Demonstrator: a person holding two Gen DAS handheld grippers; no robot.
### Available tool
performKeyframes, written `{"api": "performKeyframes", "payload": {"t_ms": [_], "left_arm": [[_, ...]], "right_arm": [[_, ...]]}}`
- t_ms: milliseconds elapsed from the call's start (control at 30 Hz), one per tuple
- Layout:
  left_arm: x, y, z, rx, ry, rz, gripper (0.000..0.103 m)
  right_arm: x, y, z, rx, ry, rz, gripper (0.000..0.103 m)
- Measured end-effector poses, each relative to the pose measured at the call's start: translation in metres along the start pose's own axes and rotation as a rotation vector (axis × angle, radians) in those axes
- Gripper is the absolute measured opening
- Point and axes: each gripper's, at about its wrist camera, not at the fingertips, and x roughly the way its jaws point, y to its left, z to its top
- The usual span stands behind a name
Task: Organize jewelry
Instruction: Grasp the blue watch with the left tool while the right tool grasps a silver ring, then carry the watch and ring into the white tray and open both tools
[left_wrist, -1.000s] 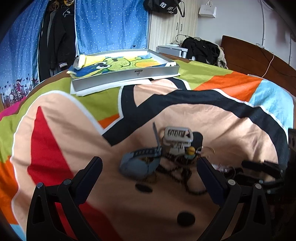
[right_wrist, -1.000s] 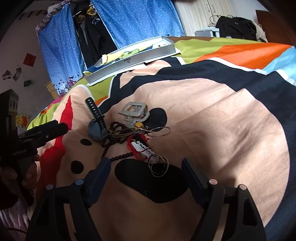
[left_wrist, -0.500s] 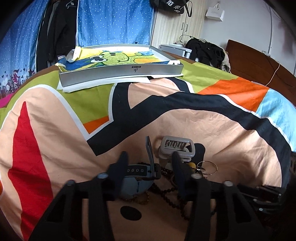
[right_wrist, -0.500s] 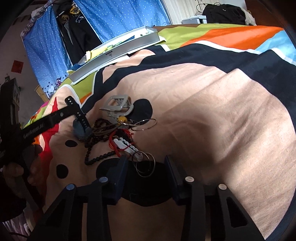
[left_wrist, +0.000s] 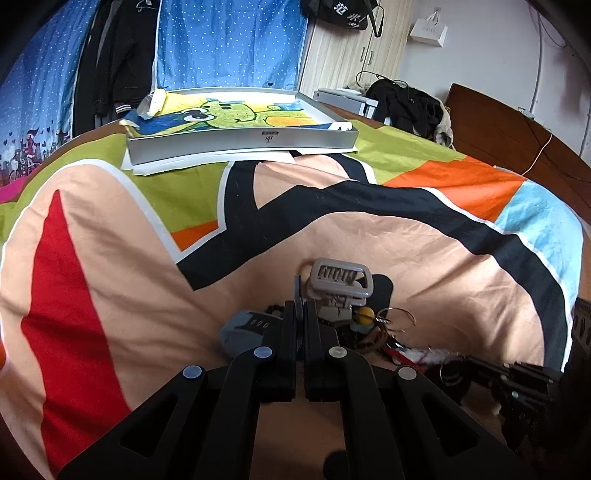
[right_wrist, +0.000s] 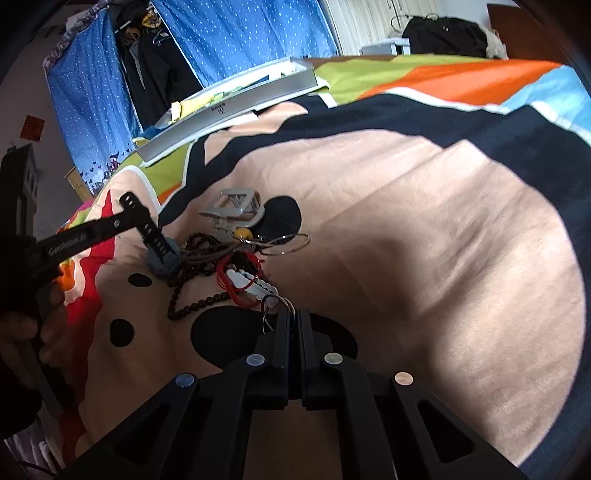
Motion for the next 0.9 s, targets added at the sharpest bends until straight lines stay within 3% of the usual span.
{"api": "performKeyframes", "payload": {"t_ms": [300, 533, 733, 900], "left_arm": [[-0.039, 0.0, 0.007, -0.023, -0.009, -0.055, 0.001], [-0.056, -0.002, 0.022, -0.026, -0.003, -0.099, 0.001], [-0.054, 0.001, 0.059, -0.013, -0.03, -0.075, 0.001], [-0.037, 0.02, 0.111, -0.023, -0.084, -0.033, 0.001]], "right_arm": [[-0.027, 0.01, 0.008, 0.004, -0.098, -0.005, 0.004], [-0.04, 0.023, 0.031, 0.008, -0.172, 0.055, 0.004], [-0.035, 0.04, 0.064, -0.028, -0.202, 0.125, 0.004], [-0.013, 0.053, 0.122, -0.082, -0.217, 0.18, 0.004]]}}
